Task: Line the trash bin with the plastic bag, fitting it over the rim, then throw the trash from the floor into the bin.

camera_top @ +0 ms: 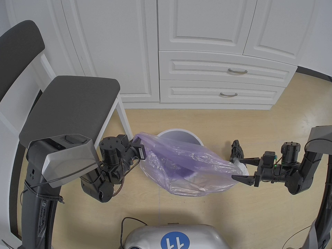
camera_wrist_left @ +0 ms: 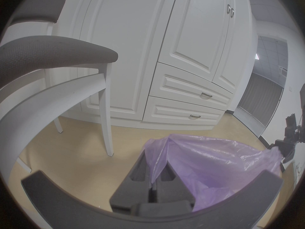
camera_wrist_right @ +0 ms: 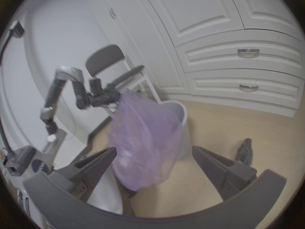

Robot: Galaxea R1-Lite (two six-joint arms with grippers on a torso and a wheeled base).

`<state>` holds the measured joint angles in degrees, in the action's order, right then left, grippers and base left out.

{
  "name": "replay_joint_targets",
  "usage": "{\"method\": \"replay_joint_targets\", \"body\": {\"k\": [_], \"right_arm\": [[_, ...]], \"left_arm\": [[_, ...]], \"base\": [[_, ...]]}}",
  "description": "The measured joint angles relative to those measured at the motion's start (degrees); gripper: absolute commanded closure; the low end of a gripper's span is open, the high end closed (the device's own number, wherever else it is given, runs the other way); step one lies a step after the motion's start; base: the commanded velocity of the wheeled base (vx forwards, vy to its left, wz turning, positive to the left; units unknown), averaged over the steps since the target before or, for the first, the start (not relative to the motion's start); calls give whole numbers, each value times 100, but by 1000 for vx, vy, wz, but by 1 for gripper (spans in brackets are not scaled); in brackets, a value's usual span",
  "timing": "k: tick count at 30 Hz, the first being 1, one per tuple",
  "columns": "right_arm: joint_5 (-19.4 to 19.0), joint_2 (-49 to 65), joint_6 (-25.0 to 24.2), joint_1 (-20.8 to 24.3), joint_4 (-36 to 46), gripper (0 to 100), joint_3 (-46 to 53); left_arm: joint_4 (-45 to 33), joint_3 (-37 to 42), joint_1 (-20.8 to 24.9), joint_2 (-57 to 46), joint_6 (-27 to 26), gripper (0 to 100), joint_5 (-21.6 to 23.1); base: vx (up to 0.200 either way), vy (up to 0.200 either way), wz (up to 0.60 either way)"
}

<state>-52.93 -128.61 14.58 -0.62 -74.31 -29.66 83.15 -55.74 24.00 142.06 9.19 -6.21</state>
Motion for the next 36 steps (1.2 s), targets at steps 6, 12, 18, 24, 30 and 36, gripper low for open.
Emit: {"method": "replay_joint_targets", "body": {"k": [6,12,18,24,30,36], "right_arm": [[-956,-304,-1346,-380,-1336,0,138],[-967,-577,-1759,-544,-1458,0,161],[542,-586,-1788,-238,-1464,0,83],[2690,-389,-1770,605,-1462,0,1],[4539,-41,-1558,1677,-1464,0,-55],[5399,322,-1124,2628,-1464,0,180]], "left_arm": [[-33,-21,-30,23,0,100,9],[-60,-55,-72,55,2,100,16],[-61,-27,-85,44,-5,100,7],[-27,122,-80,-57,-35,100,11],[-30,455,-63,-254,-191,100,82],[-148,767,-68,-363,-536,0,141]], "base": [[0,0,0],[0,0,0],[0,0,0],[0,0,0],[0,0,0],[0,0,0]]}}
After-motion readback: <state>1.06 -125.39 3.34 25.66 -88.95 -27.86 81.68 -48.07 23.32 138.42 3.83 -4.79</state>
